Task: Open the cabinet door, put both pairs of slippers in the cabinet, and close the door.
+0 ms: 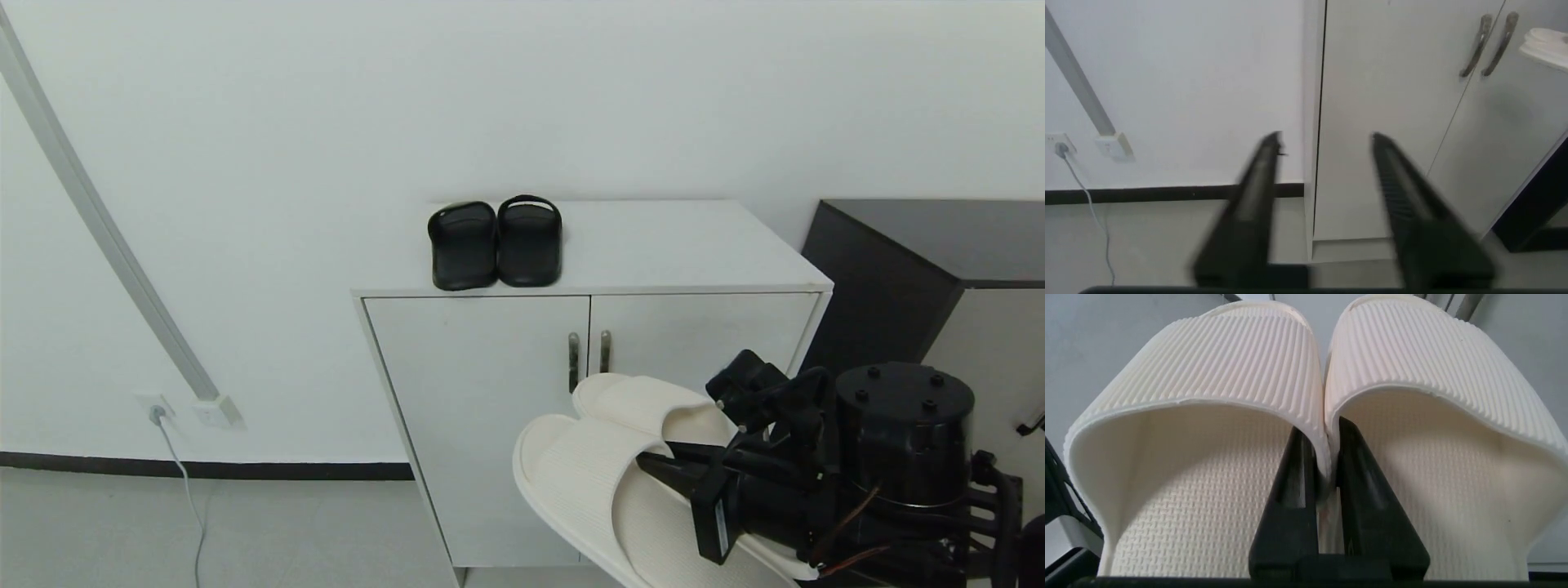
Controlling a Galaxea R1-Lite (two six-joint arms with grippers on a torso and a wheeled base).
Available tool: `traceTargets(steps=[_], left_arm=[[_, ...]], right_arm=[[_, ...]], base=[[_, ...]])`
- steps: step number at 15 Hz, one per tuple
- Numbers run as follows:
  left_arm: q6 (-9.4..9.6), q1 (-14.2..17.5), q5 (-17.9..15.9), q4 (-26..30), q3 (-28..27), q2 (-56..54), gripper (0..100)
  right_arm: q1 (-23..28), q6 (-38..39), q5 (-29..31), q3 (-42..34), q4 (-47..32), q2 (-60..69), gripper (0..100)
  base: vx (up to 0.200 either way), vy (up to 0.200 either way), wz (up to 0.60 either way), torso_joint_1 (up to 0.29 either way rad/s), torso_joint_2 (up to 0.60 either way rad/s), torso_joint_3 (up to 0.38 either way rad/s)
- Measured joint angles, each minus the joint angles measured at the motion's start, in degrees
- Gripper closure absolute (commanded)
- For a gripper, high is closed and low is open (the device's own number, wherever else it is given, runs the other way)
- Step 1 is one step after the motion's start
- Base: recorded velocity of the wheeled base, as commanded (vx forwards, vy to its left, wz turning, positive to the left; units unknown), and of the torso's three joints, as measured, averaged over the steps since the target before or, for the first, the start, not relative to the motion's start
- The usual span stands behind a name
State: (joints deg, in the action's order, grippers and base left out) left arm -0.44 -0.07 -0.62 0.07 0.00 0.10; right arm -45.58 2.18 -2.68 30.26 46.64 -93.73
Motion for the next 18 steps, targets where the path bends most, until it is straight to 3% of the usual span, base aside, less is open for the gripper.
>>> traceTargets(steps=[10, 18], left_arm=[[0.30, 0.0, 0.0, -0.1, 0.0, 0.0, 0], [0.33, 0.0, 0.0, 0.0, 0.0, 0.0, 0]], right_arm=[[-0.3, 0.0, 0.0, -1.3, 0.1, 0.2, 100], [-0.7, 0.2, -0.1, -2.6, 3.4, 0.2, 100]], base=[[0.000, 0.000, 0.00, -0.148, 0.48, 0.332], [0.000, 0.000, 0.00, -0.052, 0.43, 0.371]])
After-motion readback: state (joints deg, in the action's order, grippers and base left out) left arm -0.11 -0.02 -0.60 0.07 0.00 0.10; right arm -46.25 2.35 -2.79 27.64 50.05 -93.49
